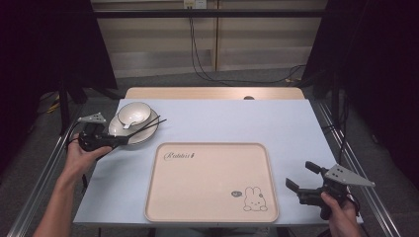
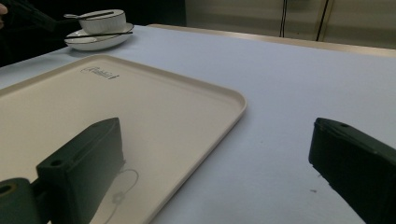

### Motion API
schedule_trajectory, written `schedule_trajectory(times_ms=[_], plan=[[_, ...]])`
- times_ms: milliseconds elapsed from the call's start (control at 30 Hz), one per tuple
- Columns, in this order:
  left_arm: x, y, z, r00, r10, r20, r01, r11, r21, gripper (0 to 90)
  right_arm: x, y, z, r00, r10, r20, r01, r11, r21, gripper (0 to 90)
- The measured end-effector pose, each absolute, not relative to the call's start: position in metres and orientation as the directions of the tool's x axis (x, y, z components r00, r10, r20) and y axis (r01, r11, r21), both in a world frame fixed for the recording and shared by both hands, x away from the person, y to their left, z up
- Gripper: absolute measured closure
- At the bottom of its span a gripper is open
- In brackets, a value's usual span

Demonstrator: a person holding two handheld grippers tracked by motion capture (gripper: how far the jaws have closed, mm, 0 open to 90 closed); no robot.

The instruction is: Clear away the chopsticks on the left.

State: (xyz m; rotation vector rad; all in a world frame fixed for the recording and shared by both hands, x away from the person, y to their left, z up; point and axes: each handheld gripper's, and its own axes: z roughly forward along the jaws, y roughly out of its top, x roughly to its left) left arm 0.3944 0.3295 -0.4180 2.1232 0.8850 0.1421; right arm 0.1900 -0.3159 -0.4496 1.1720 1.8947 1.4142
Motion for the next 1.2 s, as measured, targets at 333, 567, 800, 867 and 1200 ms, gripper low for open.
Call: schedule_trajectory(times_ms=[333, 567, 800, 867, 1200], plan=[[0.357, 0.339, -0.407, 0.689, 0.686, -0.234, 0.57, -0.312, 0.76, 85.8, 0.189, -0.315, -0.449, -0.511, 0.854, 0.097, 0.337, 0.095, 0.937, 2.7], [0.329, 0.332, -0.408, 0.647, 0.714, -0.266, 0.6, -0.262, 0.756, 85.9, 0.189, -0.314, -0.449, -0.511, 0.854, 0.094, 0.337, 0.098, 0.936, 2.6], [0.299, 0.31, -0.41, 0.611, 0.738, -0.287, 0.623, -0.224, 0.75, 85.9, 0.189, -0.313, -0.449, -0.515, 0.851, 0.101, 0.338, 0.093, 0.937, 2.6], [0.292, 0.302, -0.41, 0.601, 0.742, -0.298, 0.629, -0.21, 0.748, 85.9, 0.189, -0.313, -0.449, -0.517, 0.851, 0.093, 0.336, 0.102, 0.936, 2.7], [0.272, 0.267, -0.418, 0.536, 0.761, -0.366, 0.689, -0.144, 0.71, 86.0, 0.189, -0.312, -0.449, -0.518, 0.851, 0.092, 0.336, 0.103, 0.936, 2.7]])
